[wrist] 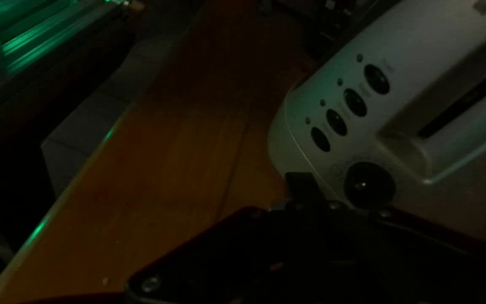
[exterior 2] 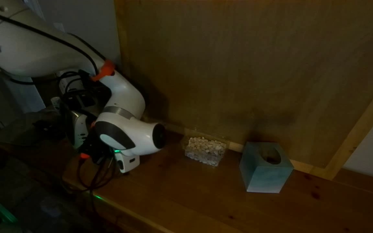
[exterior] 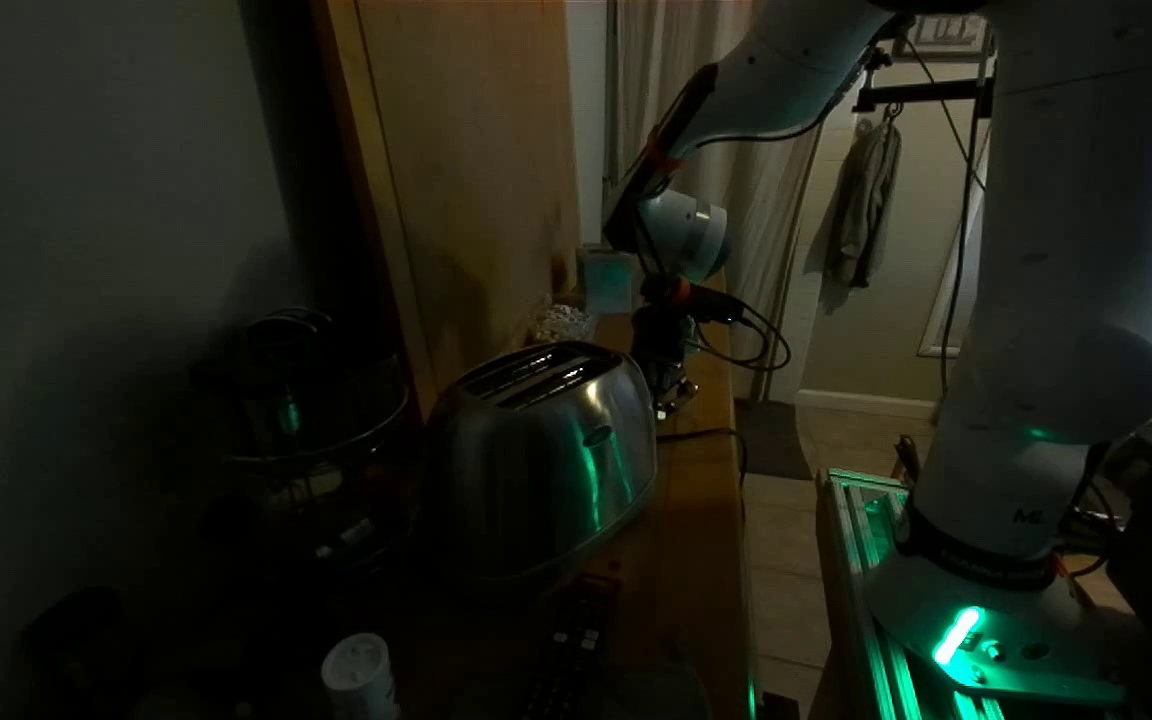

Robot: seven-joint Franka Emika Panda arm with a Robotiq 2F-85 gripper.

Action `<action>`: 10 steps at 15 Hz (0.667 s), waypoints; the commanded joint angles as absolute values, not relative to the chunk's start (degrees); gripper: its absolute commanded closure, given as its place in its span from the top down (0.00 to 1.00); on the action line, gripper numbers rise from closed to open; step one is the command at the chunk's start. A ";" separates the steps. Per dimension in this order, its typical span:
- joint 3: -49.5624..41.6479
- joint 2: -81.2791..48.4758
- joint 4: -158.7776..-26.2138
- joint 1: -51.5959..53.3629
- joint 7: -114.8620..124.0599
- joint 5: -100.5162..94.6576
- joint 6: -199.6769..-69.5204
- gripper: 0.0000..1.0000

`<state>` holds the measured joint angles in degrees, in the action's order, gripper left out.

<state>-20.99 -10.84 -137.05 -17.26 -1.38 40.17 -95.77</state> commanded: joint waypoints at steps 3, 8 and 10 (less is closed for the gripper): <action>-18.79 1.49 -140.80 -14.87 4.82 26.66 -104.44 0.27; -12.77 14.00 -141.83 -12.49 14.04 15.05 -104.49 0.58; -10.11 18.02 -141.47 -12.28 15.87 10.30 -103.07 0.73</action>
<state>-13.18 10.13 -139.38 -12.97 11.92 16.84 -103.35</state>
